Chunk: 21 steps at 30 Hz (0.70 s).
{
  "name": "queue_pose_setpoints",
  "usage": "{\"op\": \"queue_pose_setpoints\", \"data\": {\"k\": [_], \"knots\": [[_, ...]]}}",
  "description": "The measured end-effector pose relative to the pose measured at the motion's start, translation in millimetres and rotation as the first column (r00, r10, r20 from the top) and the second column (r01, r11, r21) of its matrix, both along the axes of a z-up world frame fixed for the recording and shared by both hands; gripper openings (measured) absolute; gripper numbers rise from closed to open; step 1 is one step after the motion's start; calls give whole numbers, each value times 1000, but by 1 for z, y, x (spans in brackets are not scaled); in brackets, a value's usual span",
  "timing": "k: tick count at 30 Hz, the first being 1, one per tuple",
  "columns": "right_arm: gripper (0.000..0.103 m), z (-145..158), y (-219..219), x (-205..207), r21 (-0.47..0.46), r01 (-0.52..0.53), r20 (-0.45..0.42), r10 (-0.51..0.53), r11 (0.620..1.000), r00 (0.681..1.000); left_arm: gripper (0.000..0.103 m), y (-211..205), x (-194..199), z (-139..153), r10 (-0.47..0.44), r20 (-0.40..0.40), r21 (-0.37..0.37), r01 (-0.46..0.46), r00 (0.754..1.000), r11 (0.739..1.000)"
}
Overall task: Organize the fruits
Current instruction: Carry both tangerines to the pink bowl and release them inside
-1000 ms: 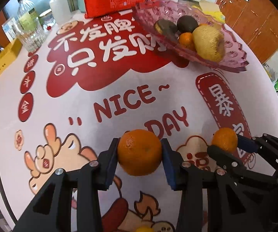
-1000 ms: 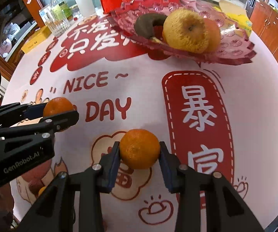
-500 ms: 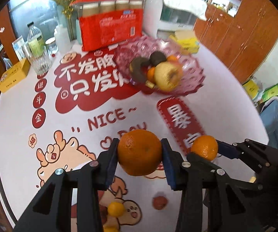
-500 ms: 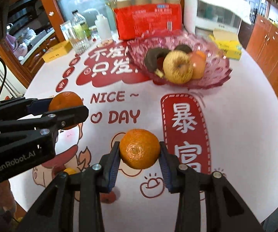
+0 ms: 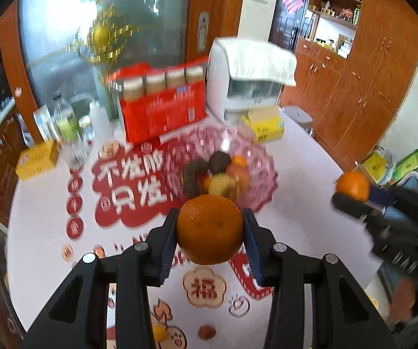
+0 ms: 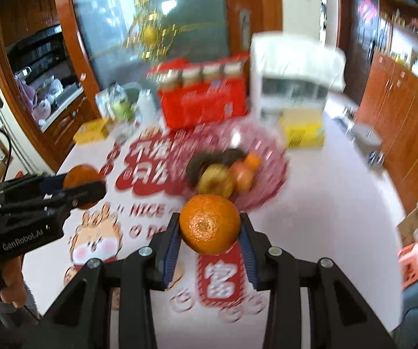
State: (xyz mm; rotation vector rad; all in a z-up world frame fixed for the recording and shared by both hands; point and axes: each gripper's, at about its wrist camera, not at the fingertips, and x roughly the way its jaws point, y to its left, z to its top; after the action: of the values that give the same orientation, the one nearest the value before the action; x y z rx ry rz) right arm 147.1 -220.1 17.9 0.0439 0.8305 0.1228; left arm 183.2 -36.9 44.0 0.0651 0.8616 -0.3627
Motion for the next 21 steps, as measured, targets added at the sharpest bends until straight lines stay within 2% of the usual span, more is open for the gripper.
{"op": "queue_pose_setpoints", "data": {"k": [6,10,16,21], "knots": [[38,52,-41,22,17,4,108,-5,1000,994,41,-24,20,46,24,113,36,-29,993,999],[38,63,-53,43,27,-7,139,3,1000,990,41,-38,38,58,51,155,73,-63,987,995],[38,42,-58,82,51,-29,117,23,998,993,41,-53,68,29,101,111,133,-116,989,984],[39,-3,-54,112,48,-47,42,45,998,998,41,-59,92,-14,145,54,190,-152,988,970]]}}
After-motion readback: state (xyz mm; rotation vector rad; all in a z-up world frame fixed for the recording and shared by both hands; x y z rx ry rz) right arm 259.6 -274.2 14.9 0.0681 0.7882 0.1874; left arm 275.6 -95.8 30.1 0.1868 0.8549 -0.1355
